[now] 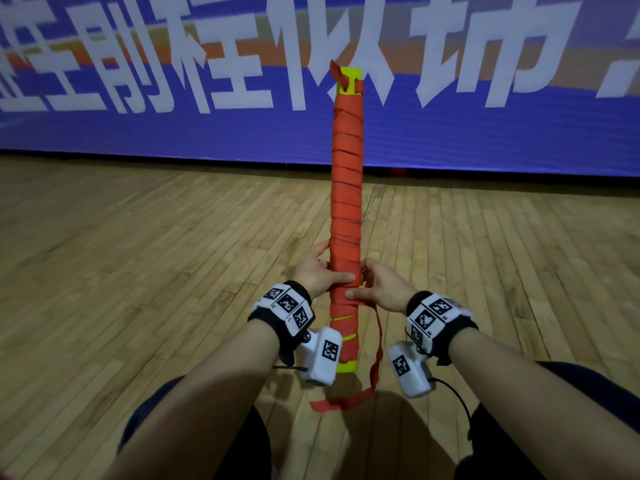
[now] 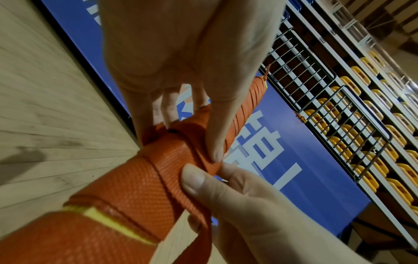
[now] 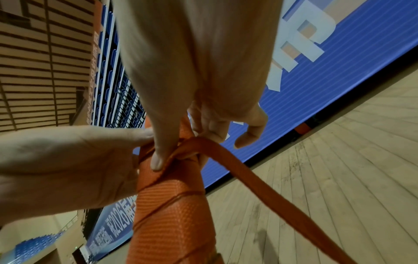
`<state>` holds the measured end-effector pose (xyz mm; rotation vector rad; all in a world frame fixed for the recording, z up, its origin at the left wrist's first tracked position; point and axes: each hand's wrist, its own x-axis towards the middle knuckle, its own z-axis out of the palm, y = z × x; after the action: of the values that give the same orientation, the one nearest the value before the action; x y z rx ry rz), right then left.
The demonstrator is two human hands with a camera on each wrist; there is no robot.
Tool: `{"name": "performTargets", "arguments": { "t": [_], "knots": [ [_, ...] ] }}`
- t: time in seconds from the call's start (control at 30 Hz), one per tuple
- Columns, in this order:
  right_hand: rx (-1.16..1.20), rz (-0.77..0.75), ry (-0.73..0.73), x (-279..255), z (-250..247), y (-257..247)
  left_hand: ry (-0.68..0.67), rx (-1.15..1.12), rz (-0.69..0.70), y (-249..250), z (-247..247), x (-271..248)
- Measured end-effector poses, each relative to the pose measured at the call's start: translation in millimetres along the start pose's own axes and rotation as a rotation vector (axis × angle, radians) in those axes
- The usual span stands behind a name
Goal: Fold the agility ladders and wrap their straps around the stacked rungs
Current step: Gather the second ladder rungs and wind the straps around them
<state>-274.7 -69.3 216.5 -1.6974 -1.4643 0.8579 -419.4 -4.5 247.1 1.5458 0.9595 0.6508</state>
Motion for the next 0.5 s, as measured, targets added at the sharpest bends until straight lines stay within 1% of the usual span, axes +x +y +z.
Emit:
{"name": "performTargets", "arguments": {
  "t": [0.1, 0.13, 0.27, 0.33, 0.4, 0.5],
  "knots": [
    [0.006, -0.002, 0.017, 0.7, -2.2, -0.1, 0.031, -0.044, 0.004, 0.9, -1.2, -0.8],
    [0.017, 0.006, 0.0, 1.2, -4.6, -1.1, 0.033, -0.054, 0.006, 1.9, -2.0, -1.8],
    [-0.003, 0.093, -0.18, 1.2, -20.1, -2.8, 0.014, -0.078, -0.014, 0.1, -4.6, -1.3],
    [-0.088, 0.095, -0.214, 0.6, -24.4, -3.0, 0.009, -0.071, -0.022, -1.1, -5.8, -1.4],
    [-0.158, 0.08, -0.191, 0.0, -25.6, -5.0, 0.006, -0.061, -0.019, -2.2, -6.6, -1.2],
    [-0.167, 0.041, -0.126, 0.5, -26.4, -7.3, -0.002, -0.043, -0.009, -3.2, -6.3, -2.2]
  ]
}}
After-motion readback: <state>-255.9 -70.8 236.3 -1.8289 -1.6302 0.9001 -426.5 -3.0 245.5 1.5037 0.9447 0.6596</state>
